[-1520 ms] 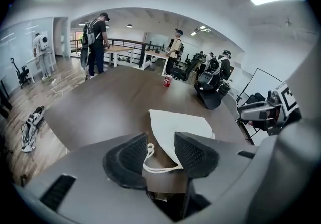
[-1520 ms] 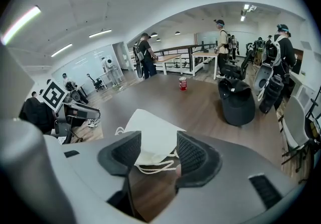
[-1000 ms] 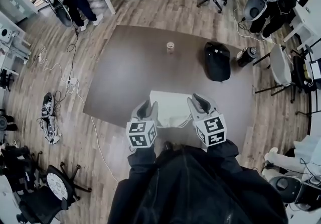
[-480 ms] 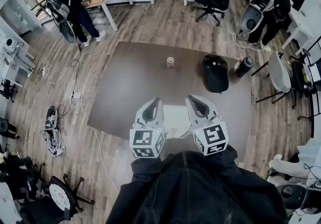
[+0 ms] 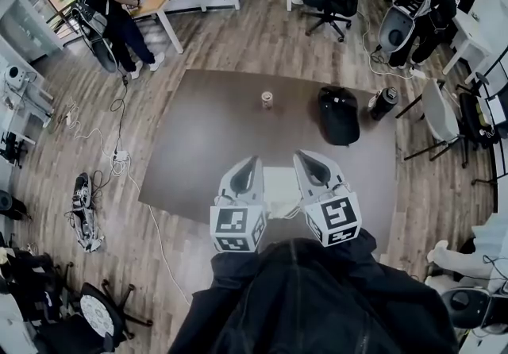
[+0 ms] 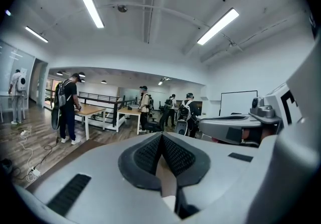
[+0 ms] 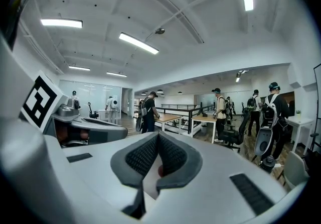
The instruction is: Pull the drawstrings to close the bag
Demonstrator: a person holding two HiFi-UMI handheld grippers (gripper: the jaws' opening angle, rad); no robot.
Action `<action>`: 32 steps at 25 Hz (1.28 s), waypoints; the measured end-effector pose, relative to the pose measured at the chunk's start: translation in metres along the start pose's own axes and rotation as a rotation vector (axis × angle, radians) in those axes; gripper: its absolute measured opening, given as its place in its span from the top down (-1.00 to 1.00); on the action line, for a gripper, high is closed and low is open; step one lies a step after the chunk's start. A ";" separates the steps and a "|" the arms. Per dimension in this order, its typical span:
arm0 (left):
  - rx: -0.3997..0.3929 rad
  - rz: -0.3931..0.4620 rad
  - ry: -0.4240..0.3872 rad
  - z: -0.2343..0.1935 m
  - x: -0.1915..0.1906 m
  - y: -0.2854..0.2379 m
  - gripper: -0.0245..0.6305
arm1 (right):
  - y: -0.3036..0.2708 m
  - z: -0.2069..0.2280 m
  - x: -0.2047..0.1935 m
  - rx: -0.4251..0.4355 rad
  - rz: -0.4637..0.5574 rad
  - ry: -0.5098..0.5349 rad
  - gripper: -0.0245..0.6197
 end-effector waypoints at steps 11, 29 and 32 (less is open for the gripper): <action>-0.002 -0.017 -0.009 -0.001 -0.004 0.005 0.83 | 0.001 -0.008 -0.001 0.005 -0.009 0.008 0.86; 0.002 -0.032 -0.020 -0.001 -0.009 0.000 0.83 | -0.002 -0.003 -0.006 -0.002 -0.017 -0.001 0.86; 0.006 -0.032 -0.022 -0.002 -0.009 -0.002 0.83 | -0.004 -0.003 -0.009 0.004 -0.019 -0.002 0.86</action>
Point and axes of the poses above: the fingertips, and each gripper's own axes: y backward along the fingers, z to its right, x out of its top, the point moved 3 cm from there along y, backward along the fingers, and after that the axes turned 14 degrees about x, right-handed, at the moved point
